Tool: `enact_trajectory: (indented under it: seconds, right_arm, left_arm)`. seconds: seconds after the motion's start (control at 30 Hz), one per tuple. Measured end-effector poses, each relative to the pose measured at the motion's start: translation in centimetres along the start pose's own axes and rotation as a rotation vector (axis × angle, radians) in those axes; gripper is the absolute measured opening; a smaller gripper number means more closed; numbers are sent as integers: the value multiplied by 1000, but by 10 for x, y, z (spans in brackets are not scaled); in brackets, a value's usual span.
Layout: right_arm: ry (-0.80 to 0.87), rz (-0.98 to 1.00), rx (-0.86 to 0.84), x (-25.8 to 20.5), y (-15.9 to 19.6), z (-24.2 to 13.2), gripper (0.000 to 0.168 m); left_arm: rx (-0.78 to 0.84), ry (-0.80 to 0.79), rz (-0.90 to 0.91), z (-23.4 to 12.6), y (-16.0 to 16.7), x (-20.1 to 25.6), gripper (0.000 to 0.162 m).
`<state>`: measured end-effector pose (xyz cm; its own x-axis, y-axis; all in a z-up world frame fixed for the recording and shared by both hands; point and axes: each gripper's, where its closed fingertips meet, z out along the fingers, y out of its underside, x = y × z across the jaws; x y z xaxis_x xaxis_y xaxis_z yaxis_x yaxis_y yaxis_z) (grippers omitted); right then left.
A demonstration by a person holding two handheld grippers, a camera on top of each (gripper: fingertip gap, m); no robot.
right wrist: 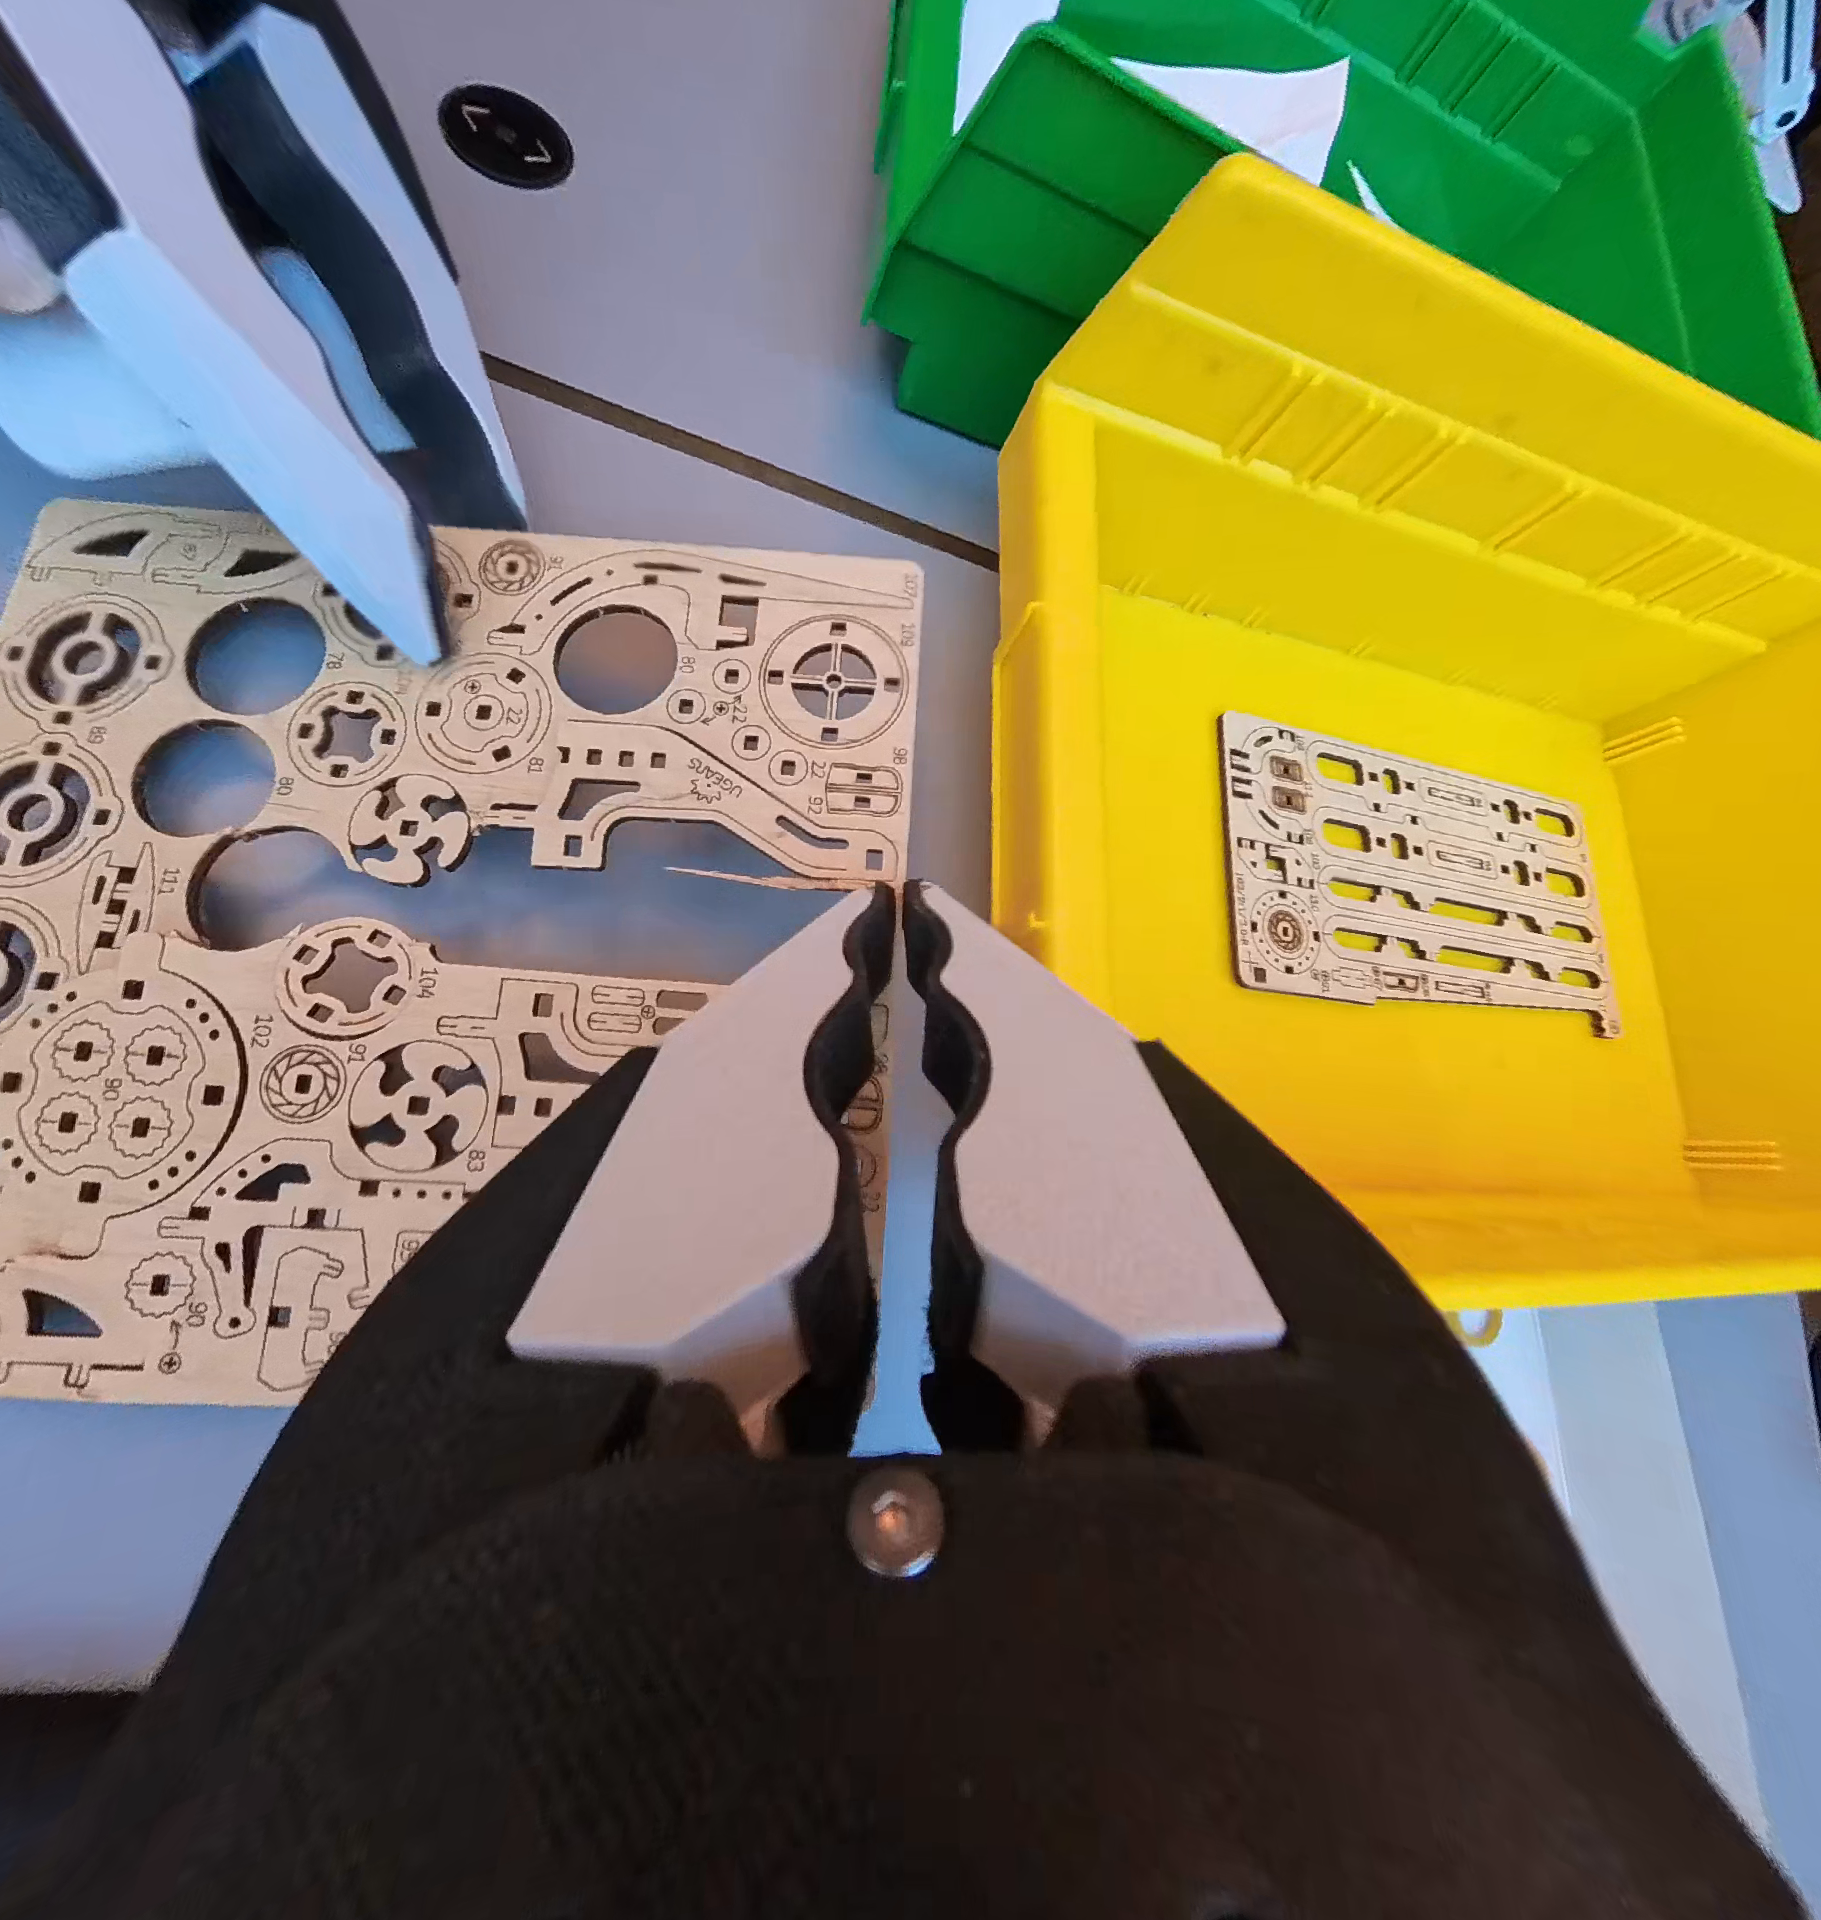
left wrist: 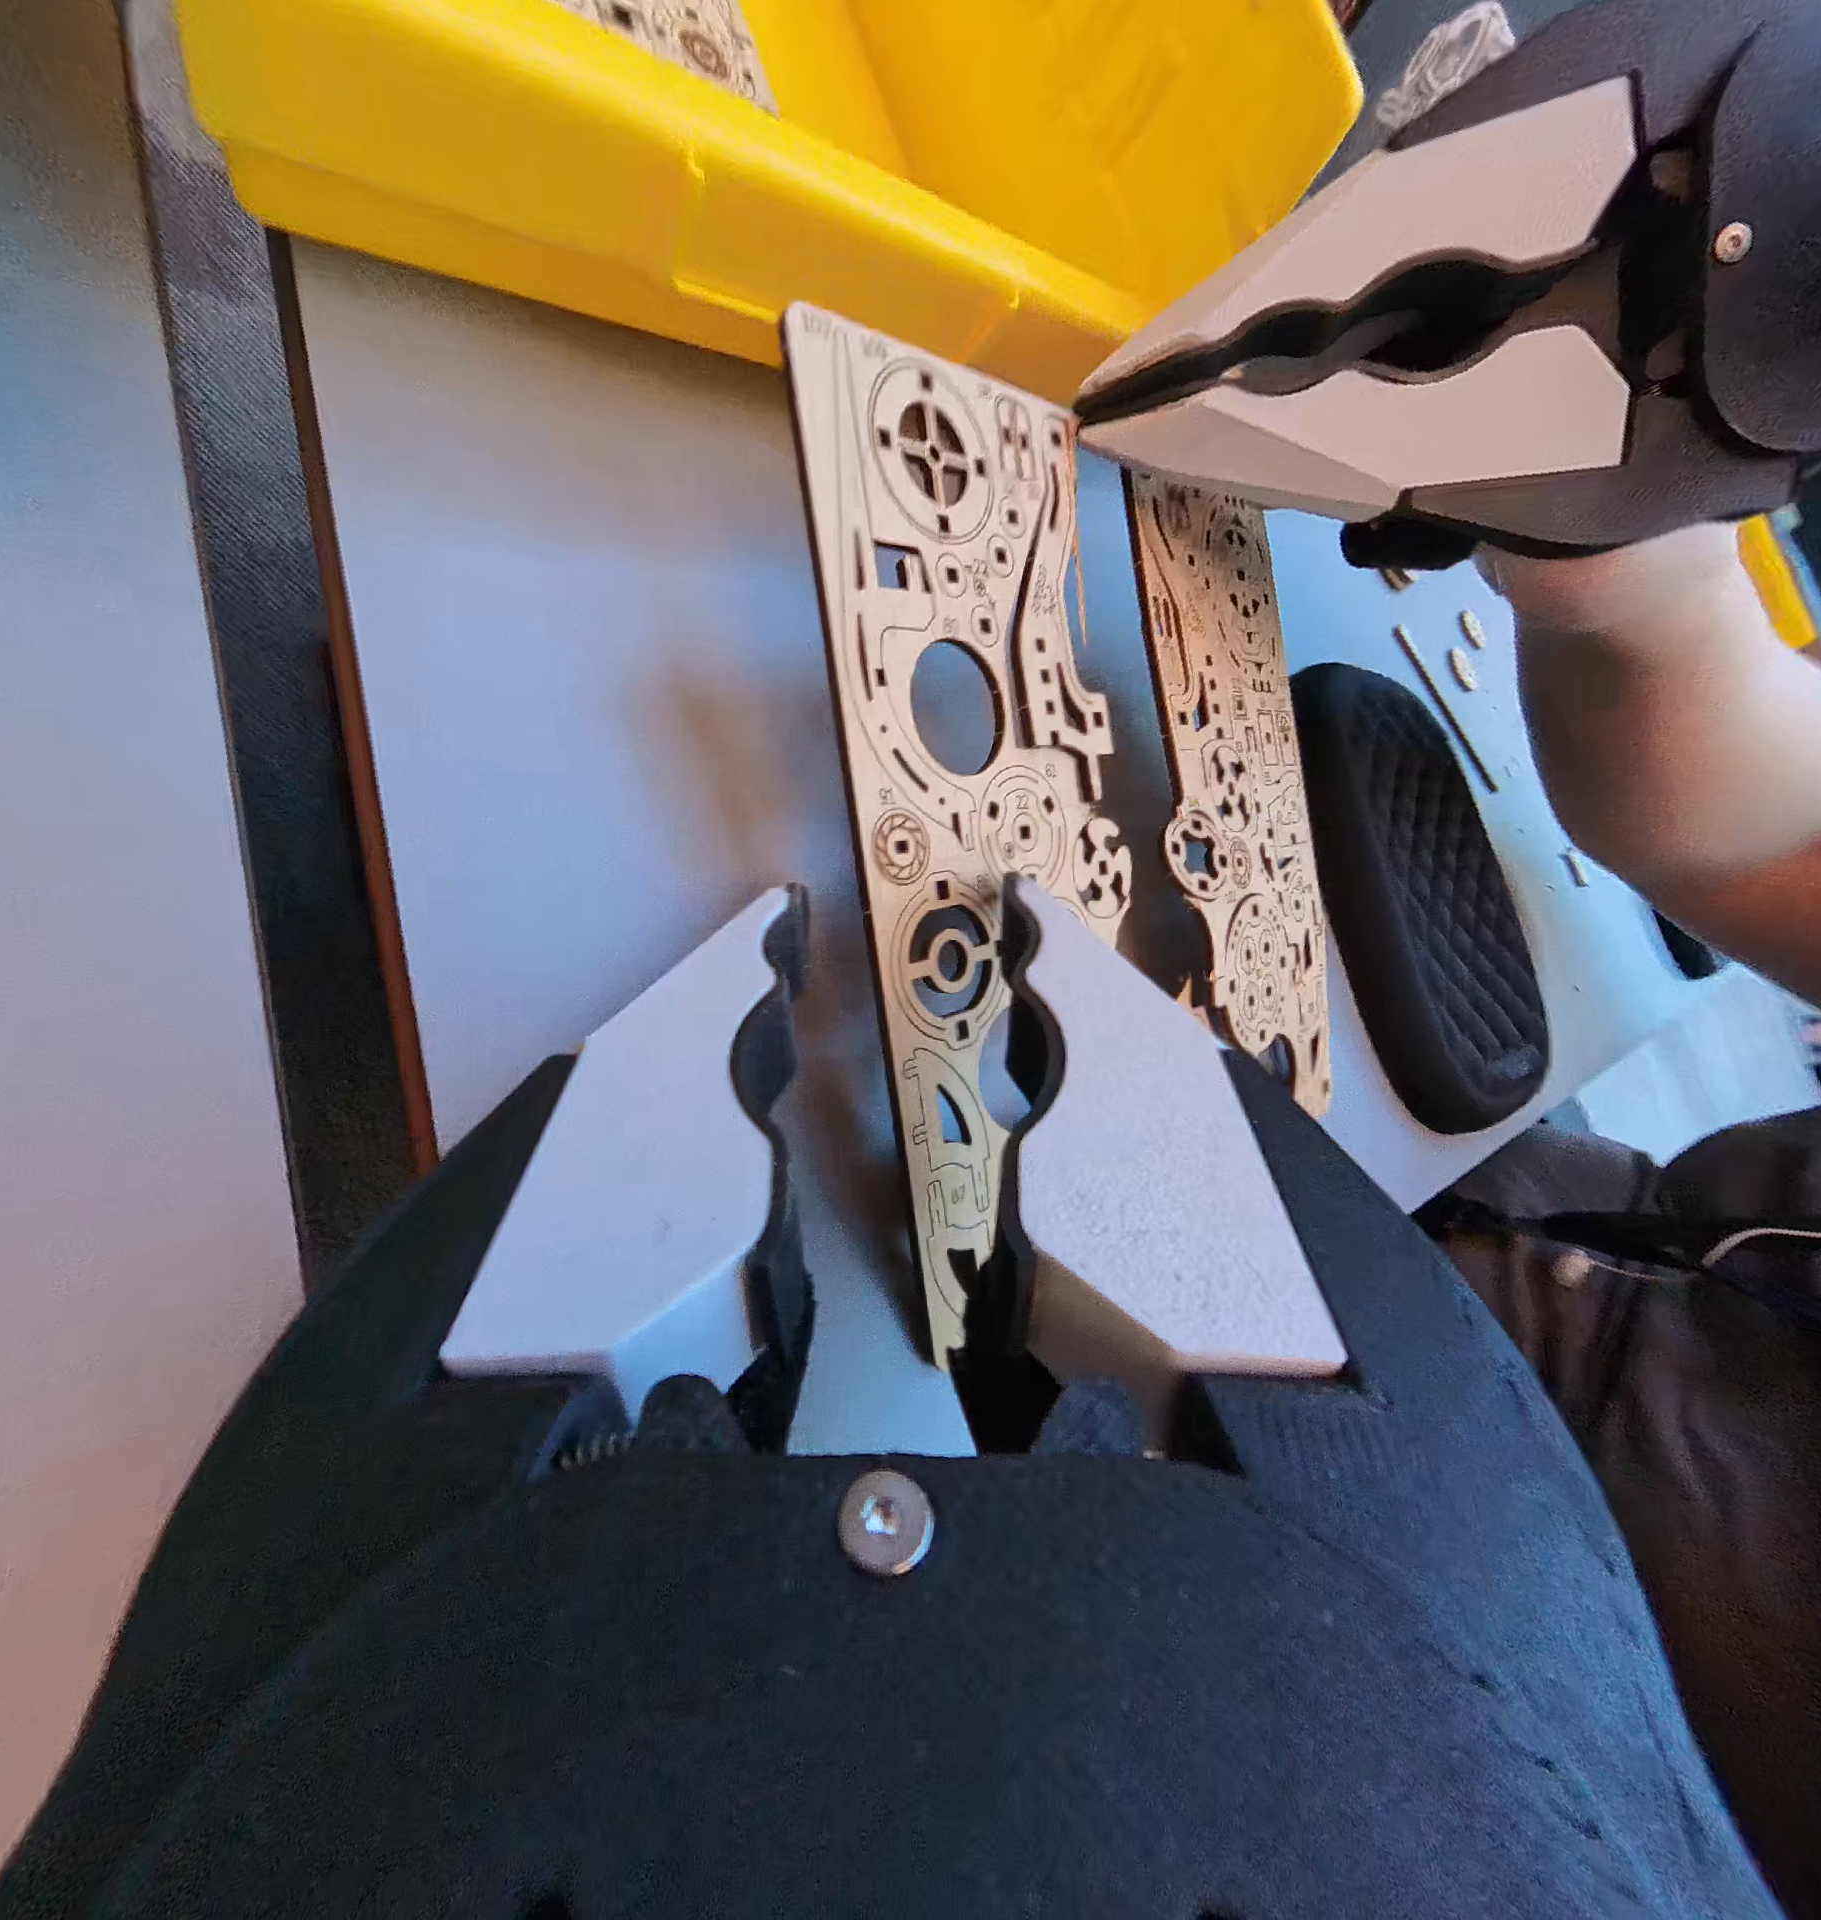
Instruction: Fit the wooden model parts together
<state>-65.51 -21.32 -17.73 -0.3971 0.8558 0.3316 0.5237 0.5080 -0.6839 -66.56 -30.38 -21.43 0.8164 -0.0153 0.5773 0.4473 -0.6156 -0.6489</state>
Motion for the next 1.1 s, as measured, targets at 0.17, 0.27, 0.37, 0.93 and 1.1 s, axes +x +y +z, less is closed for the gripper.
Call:
enact_trajectory:
  seconds: [0.17,0.27,0.37,0.93,1.1]
  right_arm:
    - [20,-3,6,4,0,-2,0]
    - [-8,19,9,3,2,-4,6]
    - [-98,106,62,-6,-7,-13,23]
    - [-639,783,9,-61,-24,-27,32]
    - [-644,791,-50,-71,-16,-22,36]
  left_arm:
    - [-10,161,-49,3,-4,12,18]
    - [26,189,-24,-2,-8,21,10]
    - [33,153,12,-5,-7,22,10]
    - [156,131,59,-18,-12,40,7]
    - [207,114,90,-16,-17,43,7]
